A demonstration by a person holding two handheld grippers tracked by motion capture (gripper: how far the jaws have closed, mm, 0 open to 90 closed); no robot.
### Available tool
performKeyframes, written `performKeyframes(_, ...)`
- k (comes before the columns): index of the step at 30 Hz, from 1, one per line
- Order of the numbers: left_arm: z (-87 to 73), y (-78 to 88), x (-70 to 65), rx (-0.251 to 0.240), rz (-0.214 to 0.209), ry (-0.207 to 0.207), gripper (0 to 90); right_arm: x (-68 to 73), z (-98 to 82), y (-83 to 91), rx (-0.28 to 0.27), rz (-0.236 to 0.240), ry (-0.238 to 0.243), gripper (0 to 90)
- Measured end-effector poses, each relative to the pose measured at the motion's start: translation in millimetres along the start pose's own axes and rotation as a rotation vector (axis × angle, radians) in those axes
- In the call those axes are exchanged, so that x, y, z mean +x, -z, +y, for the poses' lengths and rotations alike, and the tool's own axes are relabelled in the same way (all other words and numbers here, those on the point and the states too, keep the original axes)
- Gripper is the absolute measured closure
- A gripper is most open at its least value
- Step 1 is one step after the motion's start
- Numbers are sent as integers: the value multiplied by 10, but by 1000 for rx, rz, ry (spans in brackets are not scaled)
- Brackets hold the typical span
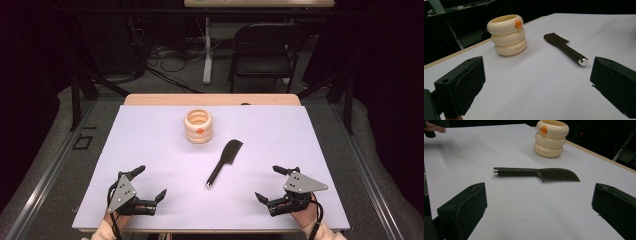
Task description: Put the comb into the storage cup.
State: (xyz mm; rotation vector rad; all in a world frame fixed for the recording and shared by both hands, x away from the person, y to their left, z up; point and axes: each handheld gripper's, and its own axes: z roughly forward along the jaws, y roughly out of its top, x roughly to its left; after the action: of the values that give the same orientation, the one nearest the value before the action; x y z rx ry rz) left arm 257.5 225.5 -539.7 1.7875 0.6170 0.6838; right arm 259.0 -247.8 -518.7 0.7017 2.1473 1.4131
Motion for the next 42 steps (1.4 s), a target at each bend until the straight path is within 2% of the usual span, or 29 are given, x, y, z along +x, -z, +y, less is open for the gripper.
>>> performKeyframes(8,-1,-10,-7,8,-10,1,0,-6,17,-22,5,-6,-5,0)
performKeyframes(17,0,-17,-7,16,-8,1,0,-11,63,-153,49,0,-13,0)
performKeyframes(29,-3,-37,5,23,-3,2,0,34,140,-371,82,49,-31,0)
performKeyframes(42,-3,-57,5,28,-5,5,0,95,240,-625,101,78,-15,0)
